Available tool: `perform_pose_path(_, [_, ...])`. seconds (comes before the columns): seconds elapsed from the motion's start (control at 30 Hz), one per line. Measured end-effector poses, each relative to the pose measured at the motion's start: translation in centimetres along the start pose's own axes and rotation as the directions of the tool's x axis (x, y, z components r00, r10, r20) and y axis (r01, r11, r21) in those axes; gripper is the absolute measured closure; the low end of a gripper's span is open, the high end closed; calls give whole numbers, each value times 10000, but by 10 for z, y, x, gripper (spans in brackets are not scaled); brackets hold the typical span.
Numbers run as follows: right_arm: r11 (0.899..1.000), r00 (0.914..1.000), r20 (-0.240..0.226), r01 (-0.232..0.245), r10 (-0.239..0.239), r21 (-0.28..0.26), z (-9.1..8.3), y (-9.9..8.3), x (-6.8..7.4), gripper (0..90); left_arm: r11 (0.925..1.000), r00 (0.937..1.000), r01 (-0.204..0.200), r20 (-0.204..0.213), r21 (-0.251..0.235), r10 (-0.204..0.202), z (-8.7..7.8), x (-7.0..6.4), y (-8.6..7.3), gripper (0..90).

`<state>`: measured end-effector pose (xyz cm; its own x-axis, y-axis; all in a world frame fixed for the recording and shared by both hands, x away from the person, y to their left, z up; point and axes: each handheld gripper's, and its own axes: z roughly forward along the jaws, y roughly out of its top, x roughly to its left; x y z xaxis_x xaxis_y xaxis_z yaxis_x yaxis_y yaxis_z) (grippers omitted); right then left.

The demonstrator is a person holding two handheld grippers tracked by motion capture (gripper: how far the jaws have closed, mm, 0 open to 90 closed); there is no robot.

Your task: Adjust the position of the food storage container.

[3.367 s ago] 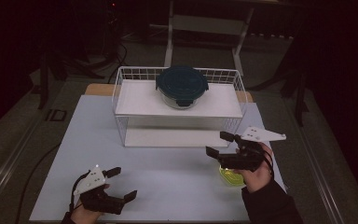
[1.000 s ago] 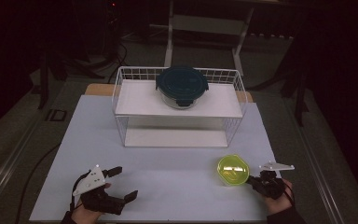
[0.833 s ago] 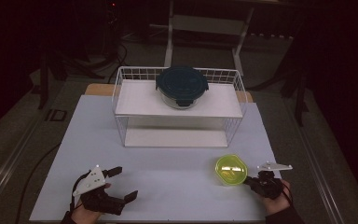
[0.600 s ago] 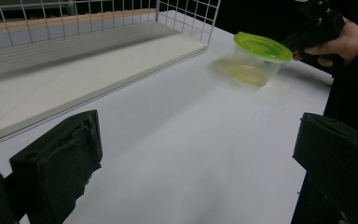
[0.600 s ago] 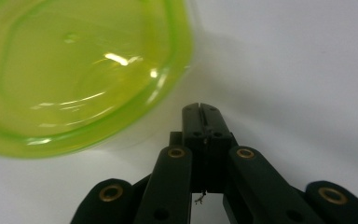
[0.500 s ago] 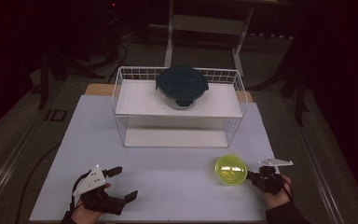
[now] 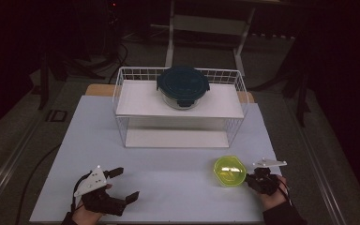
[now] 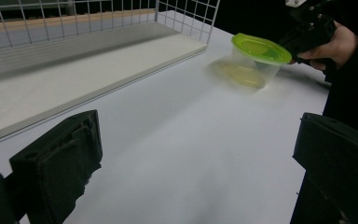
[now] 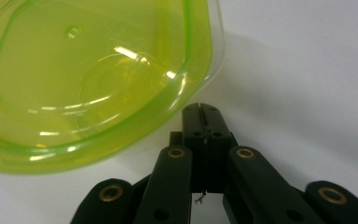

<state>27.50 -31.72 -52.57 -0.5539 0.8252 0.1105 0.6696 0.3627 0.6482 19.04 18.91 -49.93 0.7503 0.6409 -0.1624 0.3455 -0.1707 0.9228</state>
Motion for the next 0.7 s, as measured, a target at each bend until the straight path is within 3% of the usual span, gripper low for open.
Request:
perform_pose_path(0.37, [9988,9975,-528,478,-472,113,6,3,15,900,10000,10000,5,20,-19,-5,0,0,0,7])
perform_pose_path(0.57, [9999,9989,-442,161,-163,-51,5,7,6,900,10000,10000,34,-1,-29,-34,0,1,0,7])
perform_pose_path(0.7, [9997,9969,-748,241,-246,-79,7,8,10,900,10000,10000,39,1,-20,-39,0,0,0,7])
